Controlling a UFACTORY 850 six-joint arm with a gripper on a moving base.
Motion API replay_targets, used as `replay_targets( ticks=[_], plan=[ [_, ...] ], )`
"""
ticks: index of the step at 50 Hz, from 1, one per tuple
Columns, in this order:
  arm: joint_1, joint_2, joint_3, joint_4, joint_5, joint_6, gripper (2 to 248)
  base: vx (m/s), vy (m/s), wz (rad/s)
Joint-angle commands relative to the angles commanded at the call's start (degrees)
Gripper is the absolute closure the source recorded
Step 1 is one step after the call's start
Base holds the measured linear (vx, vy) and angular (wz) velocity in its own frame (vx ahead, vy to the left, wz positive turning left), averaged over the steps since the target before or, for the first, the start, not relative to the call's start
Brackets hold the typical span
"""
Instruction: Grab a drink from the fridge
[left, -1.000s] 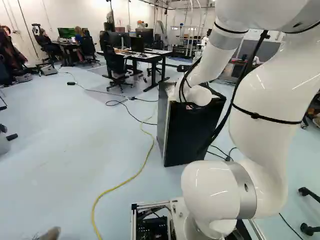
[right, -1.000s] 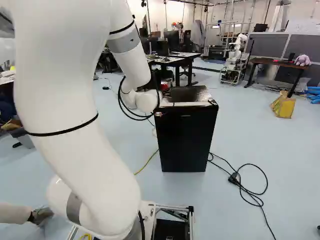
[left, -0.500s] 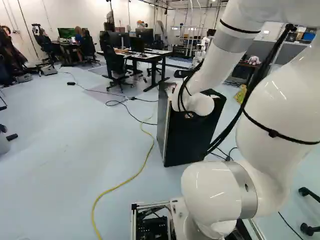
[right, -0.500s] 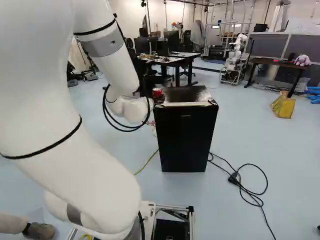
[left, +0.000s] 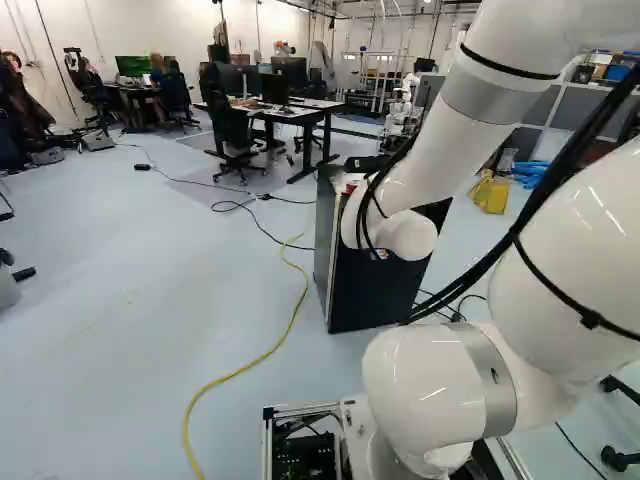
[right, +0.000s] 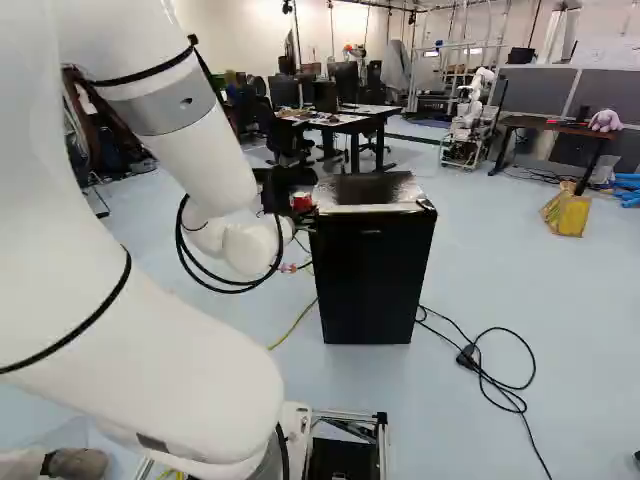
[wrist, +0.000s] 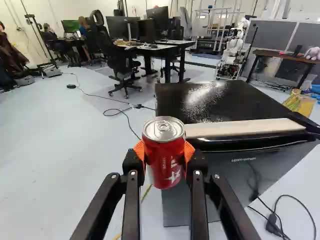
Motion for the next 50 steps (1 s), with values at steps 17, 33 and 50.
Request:
replay_targets(
  ticks=[17,33,50],
  plan=[
    [1.2,3.5,4.2,0.8,-0.2,-0.6,157,0.000,0.000,0.000],
    [1.9,5.4,6.5,1.2,-0.3,-1.0,157,0.000,0.000,0.000],
    [2.1,5.9,7.1,1.4,-0.3,-1.1,157,0.000,0.000,0.000]
  ],
)
